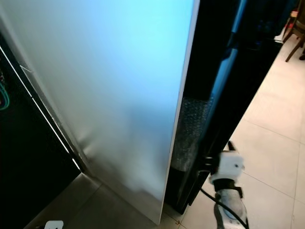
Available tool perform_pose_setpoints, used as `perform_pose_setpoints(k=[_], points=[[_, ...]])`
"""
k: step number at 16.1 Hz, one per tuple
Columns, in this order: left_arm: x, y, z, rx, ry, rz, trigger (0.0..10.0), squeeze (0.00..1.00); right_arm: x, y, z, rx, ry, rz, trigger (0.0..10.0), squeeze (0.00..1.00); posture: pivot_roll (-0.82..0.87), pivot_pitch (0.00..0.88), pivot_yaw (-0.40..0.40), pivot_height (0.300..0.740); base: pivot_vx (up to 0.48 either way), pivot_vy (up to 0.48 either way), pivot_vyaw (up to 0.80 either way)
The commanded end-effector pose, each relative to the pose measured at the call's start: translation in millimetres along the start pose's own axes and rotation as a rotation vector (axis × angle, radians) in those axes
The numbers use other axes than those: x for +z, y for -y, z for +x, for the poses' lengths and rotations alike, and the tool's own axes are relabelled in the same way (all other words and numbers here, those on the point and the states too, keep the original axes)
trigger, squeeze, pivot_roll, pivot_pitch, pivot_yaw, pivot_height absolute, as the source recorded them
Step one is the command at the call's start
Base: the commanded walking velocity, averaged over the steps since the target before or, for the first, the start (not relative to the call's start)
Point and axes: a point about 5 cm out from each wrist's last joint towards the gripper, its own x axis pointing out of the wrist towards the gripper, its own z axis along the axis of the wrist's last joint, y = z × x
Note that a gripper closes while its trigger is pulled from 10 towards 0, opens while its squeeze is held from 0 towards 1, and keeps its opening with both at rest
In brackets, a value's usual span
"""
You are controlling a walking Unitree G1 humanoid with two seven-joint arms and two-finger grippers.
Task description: Restocking fridge
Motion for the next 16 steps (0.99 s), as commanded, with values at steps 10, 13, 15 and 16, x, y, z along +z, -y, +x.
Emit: perform_pose_setpoints(k=[10, 13, 15, 16], points=[[-5, -7.2, -0.8, 0.008, -0.009, 0.014, 10.0, 0.00, 10, -2.3, 9.6, -0.081, 0.027, -0.015, 10.0, 0.00, -0.05, 0.000, -0.022, 0.740, 0.000, 0.000, 0.00], [-4, -6.0, -0.6, 0.005, -0.007, 0.015, 10.0, 0.00, 11, 0.7, 9.1, -0.110, 0.031, -0.027, 10.0, 0.00, -0.05, 0.000, -0.022, 0.740, 0.000, 0.000, 0.00], [-3, -2.2, -0.6, -0.003, -0.007, 0.017, 10.0, 0.00, 15, 5.3, 9.5, -0.158, 0.052, -0.033, 10.0, 0.00, -0.05, 0.000, -0.026, 0.740, 0.000, 0.000, 0.00], [-4, -0.8, -0.7, -0.006, -0.008, 0.017, 10.0, 0.00, 16, 6.2, 9.8, -0.172, 0.060, -0.043, 10.0, 0.00, -0.05, 0.000, -0.026, 0.740, 0.000, 0.000, 0.00]])
